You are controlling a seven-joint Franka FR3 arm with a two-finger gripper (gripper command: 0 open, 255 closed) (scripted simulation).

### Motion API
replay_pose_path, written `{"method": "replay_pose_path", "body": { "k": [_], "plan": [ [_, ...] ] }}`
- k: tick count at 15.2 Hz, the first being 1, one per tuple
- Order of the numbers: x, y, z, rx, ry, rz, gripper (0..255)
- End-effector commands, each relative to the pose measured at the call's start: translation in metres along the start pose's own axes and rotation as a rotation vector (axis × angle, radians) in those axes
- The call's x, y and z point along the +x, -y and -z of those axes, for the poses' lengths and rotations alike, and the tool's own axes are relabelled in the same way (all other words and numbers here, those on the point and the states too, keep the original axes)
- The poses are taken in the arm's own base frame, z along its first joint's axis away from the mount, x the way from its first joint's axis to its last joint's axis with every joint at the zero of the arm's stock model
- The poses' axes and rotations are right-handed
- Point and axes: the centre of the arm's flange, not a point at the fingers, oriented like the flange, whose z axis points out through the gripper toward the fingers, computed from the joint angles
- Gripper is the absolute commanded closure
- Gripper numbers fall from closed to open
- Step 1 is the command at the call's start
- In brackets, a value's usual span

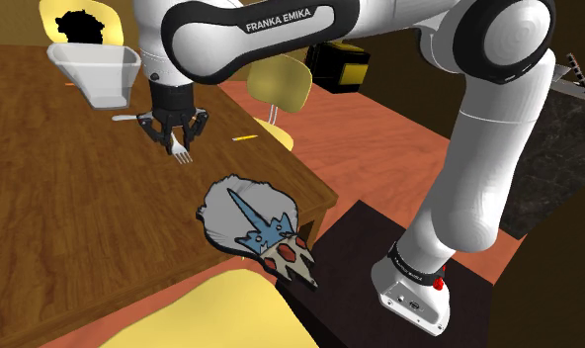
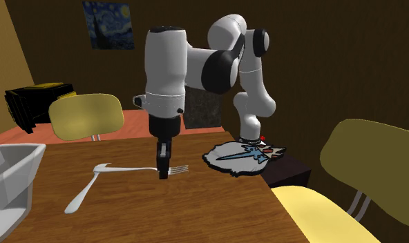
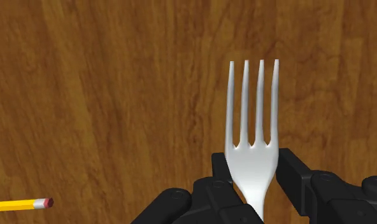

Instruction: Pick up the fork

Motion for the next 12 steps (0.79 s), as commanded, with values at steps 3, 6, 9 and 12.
{"method": "replay_pose_path", "body": {
  "k": [3, 6, 9, 12],
  "plan": [
    [0.002, 0.000, 0.020, 0.000, 0.000, 0.000, 255],
    [0.004, -0.001, 0.036, 0.000, 0.000, 0.000, 255],
    [0.005, -0.001, 0.052, 0.000, 0.000, 0.000, 255],
    [0.006, -0.001, 0.058, 0.000, 0.000, 0.000, 255]
  ]
}}
